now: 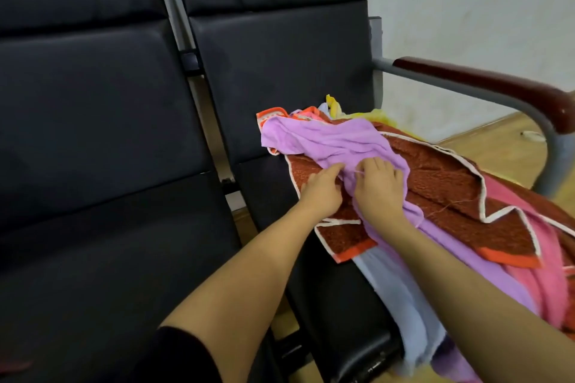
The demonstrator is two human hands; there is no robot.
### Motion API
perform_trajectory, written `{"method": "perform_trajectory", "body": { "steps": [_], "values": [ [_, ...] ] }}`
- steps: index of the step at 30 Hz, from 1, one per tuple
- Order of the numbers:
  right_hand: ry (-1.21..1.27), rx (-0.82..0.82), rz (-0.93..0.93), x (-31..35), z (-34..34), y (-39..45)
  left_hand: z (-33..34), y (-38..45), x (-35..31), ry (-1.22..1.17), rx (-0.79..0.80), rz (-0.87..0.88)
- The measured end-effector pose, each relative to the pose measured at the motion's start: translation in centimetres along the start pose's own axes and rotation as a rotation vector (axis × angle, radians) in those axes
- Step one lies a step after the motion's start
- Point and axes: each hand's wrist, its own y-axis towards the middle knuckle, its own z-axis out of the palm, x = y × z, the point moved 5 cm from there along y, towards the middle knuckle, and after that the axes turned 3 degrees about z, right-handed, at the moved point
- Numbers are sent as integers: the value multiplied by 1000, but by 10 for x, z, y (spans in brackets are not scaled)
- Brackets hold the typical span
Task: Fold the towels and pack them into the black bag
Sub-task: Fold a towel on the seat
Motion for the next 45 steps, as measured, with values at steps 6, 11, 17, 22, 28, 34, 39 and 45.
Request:
{"method": "perform_trajectory", "body": {
  "steps": [6, 11, 17, 22, 28, 34, 39, 45],
  "values": [
    [514, -150, -93, 35, -35, -14, -30, -11, 3, -239, -91, -55],
    [688, -108, -52, 59, -43, -22, -71, -36, -3, -190, -213, -50],
    [366, -20, -161, 73, -29, -40, -121, -77, -4, -234, -408, -20],
    [309, 9, -214, 106, -47, -52, -149, -120, -1, -196, -481, -10],
    [303, -72, -305, 167, -69, -77, -187, -179, 17, -230, -619, -29],
    [264, -11, -407, 243, -66, -104, -220, -239, 61, -334, -773, -150],
    [299, 63, -481, 302, -39, -130, -236, -289, 99, -362, -870, -247],
    [521, 321, -456, 354, -12, -157, -241, -327, 145, -362, -860, -376]
  ]
}}
